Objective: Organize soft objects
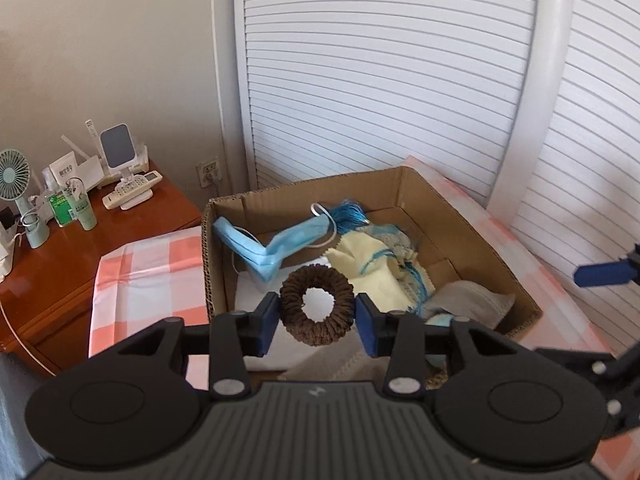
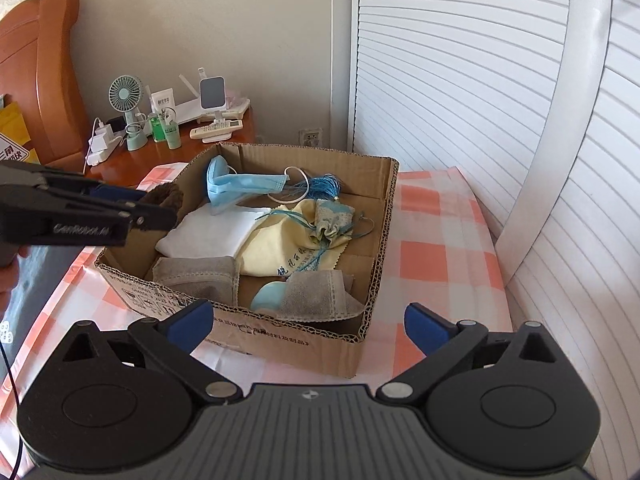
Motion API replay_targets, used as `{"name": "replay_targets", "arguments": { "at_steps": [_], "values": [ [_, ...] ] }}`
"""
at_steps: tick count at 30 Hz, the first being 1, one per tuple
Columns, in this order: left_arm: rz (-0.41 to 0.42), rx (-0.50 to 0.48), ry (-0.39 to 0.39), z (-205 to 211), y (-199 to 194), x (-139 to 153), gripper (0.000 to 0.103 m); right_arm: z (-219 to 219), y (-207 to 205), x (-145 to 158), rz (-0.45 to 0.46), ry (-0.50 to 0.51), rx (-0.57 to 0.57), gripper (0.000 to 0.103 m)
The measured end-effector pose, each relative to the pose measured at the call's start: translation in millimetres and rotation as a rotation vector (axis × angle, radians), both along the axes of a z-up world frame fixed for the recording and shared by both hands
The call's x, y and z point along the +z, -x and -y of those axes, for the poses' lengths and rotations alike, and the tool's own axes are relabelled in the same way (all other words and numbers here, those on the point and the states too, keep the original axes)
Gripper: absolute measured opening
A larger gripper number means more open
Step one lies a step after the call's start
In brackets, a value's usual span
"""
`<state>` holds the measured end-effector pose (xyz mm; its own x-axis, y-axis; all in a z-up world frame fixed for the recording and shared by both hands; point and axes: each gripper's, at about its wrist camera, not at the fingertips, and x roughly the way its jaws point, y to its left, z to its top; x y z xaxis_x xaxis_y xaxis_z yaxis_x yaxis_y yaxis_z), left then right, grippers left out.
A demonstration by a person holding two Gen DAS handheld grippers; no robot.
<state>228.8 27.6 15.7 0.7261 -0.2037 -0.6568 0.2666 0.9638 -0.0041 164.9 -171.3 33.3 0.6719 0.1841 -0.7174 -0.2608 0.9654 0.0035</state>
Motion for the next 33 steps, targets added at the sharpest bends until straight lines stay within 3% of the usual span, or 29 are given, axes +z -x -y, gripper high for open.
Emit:
{"name": "replay_targets", "arguments": {
  "at_steps": [2,4,9,16,19,24,33],
  "values": [
    [0.024,0.044,-0.009,-0.8,-1.9,-1.7,0.09,-1.1,1.8,-0.5,0.0,0.009,-0.009,0.103],
    [0.074,0.065,-0.002,-2.0,5.7,-0.7,0.101,-1.1,4.6,-0.4,0.008,0.002,-0.005,0.103],
    [0.095,0.08,-0.038,-1.6,26.0,4.3,0.102,0.5,8.1,1.6,0.005,-0.024,-0.036,0.103],
    [0.16,0.135,-0.119,4.6,77.4,9.0,0.102,-2.2,19.4,3.4,-0.011,0.0,-0.17,0.103],
    [0.114,0.169,-0.131,7.5,96.7,9.2,0.102,-5.8,29.7,2.0,0.001,0.03,-0.224,0.103],
    [0.006,0.191,-0.086,5.7,112.6,9.5,0.102,-14.2,48.4,3.0,0.005,0.045,-0.243,0.103],
    [-0.021,0.229,-0.064,4.1,120.6,12.3,0.102,-17.2,66.2,12.1,0.024,0.034,-0.264,0.103]
  ]
}}
